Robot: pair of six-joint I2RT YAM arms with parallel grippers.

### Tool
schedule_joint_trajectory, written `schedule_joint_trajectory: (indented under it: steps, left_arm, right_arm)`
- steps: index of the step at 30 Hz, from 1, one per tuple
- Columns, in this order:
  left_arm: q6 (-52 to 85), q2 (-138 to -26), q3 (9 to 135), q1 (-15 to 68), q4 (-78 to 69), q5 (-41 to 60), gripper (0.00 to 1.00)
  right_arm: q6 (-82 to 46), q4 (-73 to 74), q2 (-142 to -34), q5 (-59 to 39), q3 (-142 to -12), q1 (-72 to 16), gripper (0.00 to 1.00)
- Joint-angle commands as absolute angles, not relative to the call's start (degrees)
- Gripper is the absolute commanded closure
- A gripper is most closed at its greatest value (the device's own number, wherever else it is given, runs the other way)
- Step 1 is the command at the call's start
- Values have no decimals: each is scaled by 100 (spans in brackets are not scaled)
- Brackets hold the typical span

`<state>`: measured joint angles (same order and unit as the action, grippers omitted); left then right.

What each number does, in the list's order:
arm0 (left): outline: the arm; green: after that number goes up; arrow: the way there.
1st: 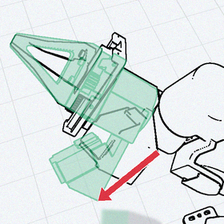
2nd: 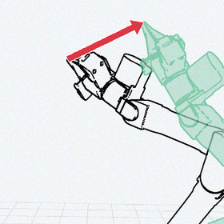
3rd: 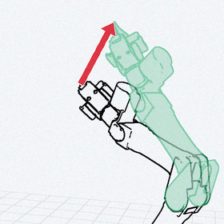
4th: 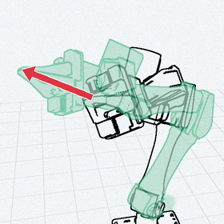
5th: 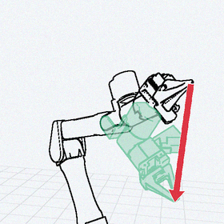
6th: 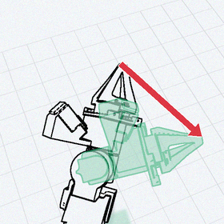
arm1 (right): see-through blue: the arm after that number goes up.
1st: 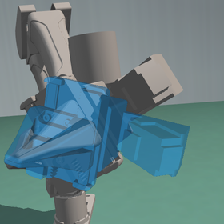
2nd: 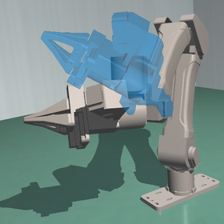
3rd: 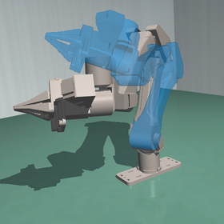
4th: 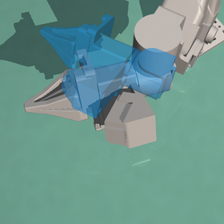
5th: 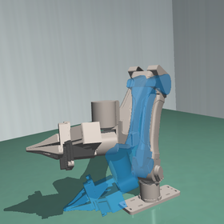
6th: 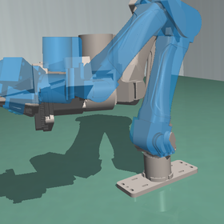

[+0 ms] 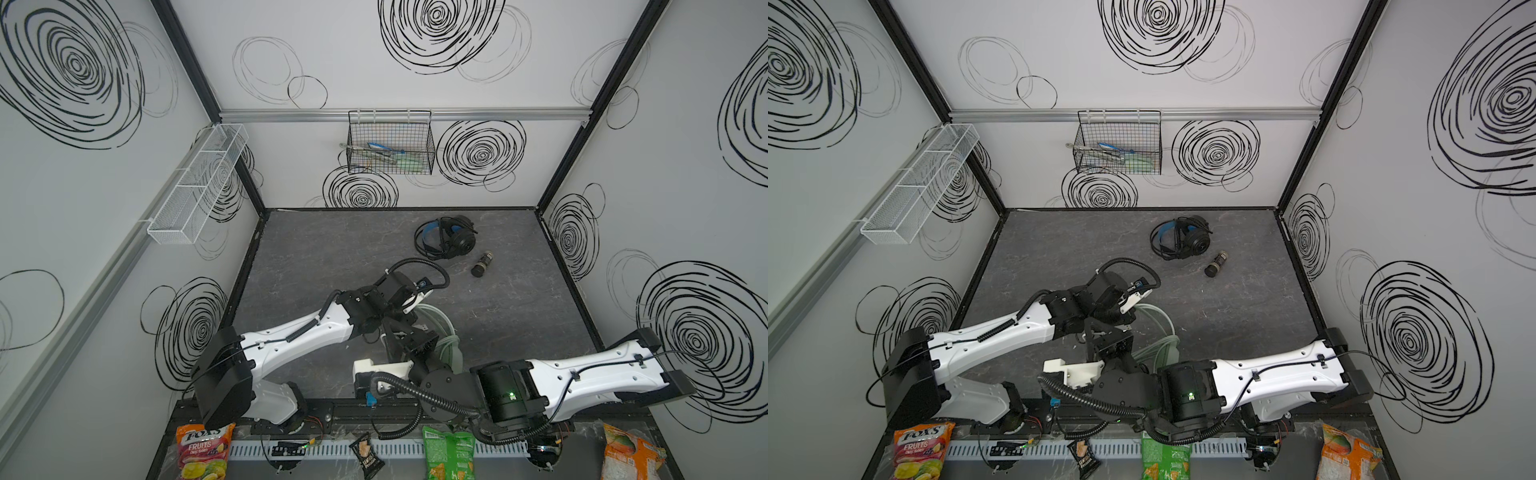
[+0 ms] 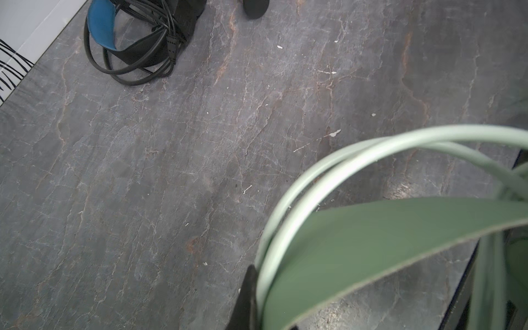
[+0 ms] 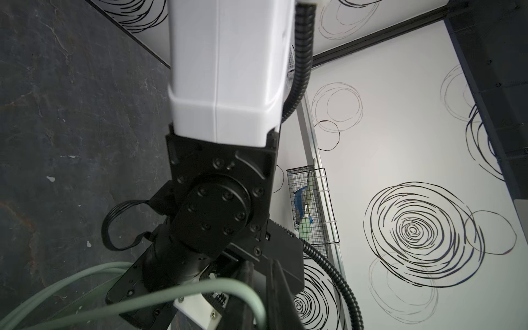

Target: Wrap the headphones

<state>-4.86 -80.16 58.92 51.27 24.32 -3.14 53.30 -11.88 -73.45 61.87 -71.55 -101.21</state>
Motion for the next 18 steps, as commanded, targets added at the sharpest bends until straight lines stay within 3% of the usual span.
schedule_joint_trajectory:
  steps: [1,11,18]
  left_arm:
    - [-288,-7791,5834,4988,1972,-67,100]
    - [-45,-7242,5626,4587,1590,307,100]
    - [-177,-6865,5492,4697,1225,305,100]
  right_arm:
    - [4415,-1264,-6857,6248,-7432,-10186,100]
    - [2669,-1834,-5409,5239,-7090,-9998,100]
    - [1992,-2300,-5191,4373,-6943,-9015,100]
